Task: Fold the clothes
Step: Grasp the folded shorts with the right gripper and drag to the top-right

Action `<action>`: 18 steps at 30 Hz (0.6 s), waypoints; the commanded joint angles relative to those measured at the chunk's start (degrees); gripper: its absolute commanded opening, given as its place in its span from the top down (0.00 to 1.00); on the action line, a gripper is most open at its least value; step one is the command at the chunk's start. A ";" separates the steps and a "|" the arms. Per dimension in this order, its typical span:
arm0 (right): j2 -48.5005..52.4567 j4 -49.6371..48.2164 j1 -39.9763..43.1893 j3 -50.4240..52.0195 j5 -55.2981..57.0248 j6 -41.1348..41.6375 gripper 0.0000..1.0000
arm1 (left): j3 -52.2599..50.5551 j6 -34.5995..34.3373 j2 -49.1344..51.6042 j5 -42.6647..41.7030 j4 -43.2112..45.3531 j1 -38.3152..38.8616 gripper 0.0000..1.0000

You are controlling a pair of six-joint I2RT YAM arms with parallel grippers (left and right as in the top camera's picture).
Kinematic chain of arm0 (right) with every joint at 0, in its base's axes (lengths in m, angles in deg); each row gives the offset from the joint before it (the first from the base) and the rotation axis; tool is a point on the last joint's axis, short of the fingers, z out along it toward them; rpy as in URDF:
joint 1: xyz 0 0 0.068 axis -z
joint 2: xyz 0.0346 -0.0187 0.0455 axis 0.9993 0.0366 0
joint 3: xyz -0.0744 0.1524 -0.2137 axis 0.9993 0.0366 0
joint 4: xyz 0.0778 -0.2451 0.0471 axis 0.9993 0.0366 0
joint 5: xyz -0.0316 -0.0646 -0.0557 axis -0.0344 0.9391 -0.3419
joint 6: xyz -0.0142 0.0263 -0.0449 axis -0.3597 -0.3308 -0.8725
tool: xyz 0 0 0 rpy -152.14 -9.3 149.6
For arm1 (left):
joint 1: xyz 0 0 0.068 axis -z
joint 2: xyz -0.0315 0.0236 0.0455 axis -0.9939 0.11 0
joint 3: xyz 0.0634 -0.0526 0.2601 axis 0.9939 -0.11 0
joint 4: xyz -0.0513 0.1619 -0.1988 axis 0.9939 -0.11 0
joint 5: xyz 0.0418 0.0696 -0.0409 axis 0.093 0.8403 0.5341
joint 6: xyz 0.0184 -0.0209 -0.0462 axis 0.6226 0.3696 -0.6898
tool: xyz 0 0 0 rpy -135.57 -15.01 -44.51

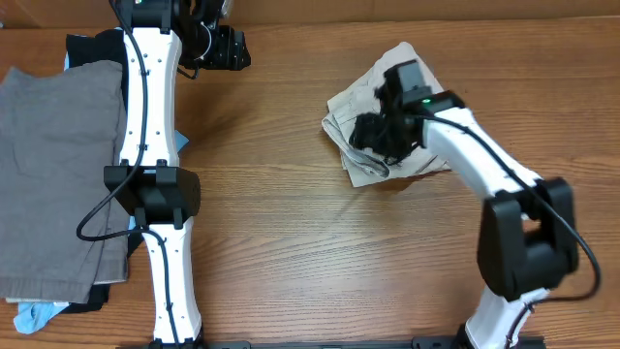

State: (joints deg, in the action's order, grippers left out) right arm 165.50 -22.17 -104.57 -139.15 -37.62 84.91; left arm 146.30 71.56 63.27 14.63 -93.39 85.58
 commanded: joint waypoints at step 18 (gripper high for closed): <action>10.21 2.82 12.72 0.74 29.40 8.24 0.45 | 1.07 -0.52 -0.68 3.28 -0.35 0.39 0.30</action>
State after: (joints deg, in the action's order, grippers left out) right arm 172.46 -19.18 -98.52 -139.45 -25.40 92.80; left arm 146.30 71.56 63.25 17.41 -93.78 85.58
